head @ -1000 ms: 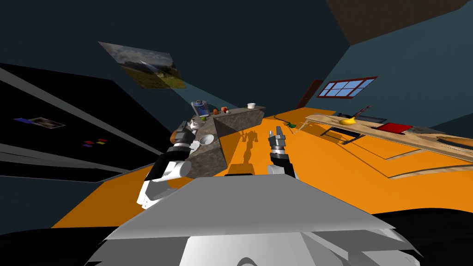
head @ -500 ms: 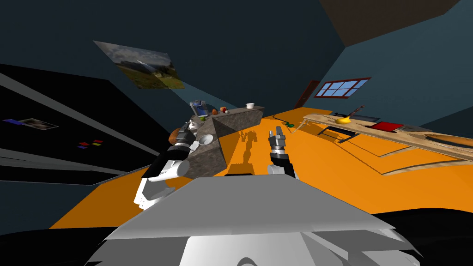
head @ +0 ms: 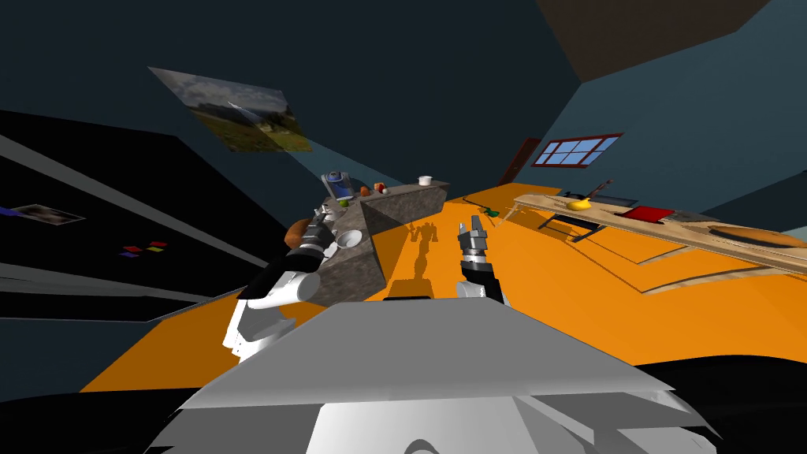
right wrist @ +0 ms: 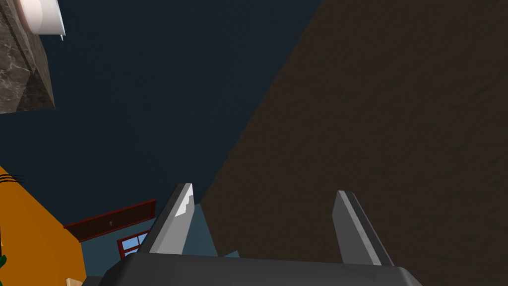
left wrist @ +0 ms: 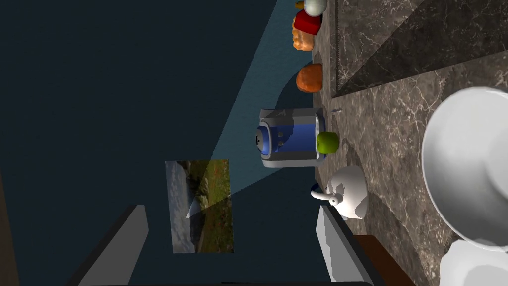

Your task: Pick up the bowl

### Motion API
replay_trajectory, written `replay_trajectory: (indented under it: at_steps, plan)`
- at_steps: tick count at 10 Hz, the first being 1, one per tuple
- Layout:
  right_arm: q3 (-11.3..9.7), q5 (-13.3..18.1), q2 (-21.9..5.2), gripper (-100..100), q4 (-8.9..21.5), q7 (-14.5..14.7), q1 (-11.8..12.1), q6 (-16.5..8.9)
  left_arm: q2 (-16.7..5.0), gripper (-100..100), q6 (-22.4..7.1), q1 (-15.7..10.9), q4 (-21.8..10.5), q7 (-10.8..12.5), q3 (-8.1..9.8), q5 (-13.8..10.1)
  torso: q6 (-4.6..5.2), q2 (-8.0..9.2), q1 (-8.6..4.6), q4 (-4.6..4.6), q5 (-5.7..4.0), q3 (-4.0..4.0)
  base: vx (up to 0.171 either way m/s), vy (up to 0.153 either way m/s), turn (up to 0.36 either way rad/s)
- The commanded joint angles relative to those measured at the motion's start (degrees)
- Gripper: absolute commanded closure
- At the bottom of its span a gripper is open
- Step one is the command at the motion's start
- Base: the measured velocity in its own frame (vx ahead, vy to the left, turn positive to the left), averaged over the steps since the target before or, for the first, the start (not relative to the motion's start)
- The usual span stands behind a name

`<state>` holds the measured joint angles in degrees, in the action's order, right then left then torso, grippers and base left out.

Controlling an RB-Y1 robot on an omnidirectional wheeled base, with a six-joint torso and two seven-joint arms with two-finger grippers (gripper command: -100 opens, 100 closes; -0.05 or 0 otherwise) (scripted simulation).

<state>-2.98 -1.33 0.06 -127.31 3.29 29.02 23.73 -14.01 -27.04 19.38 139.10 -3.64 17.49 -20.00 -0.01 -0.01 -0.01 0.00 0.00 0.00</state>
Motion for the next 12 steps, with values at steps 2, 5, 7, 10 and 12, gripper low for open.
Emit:
replay_trajectory:
  at_steps: [2, 5, 7, 10, 12]
  plan:
    - [0.0, 0.0, 0.0, 0, 0.0, 0.0, 0.0, 0.0, -1.0, -100, -4.1, -0.5, -0.2, 0.1, 1.10, -1.2, 0.00, -0.01, 0.01, 0.00, 0.00, 0.00, 0.002, -0.005, -0.028]
    - [0.0, 0.0, 0.0, 0, 0.0, 0.0, 0.0, 0.0, -1.7, -100, -8.6, -0.9, -0.4, 0.2, 1.87, -1.9, 0.00, -0.02, 0.02, -0.01, 0.00, -0.01, 0.005, -0.005, -0.027]
    - [0.0, 0.0, 0.0, 0, 0.0, 0.0, 0.0, 0.0, -2.5, -100, -11.9, -1.2, -0.6, 0.2, 2.61, -2.6, 0.00, -0.05, 0.01, -0.01, 0.00, -0.03, 0.018, -0.008, -0.035]
    - [0.0, 0.0, 0.0, 0, 0.0, 0.0, 0.0, 0.0, -3.3, -100, -16.4, -1.4, -1.0, 0.3, 3.31, -3.2, -0.01, -0.06, 0.02, -0.01, 0.00, -0.03, 0.017, -0.002, -0.028]
    - [0.0, 0.0, 0.0, 0, 0.0, 0.0, 0.0, 0.0, -3.3, -100, -18.6, -1.4, -1.0, 0.3, 3.31, -3.2, 0.00, -0.09, 0.03, -0.02, 0.01, -0.06, 0.015, -0.001, -0.010]
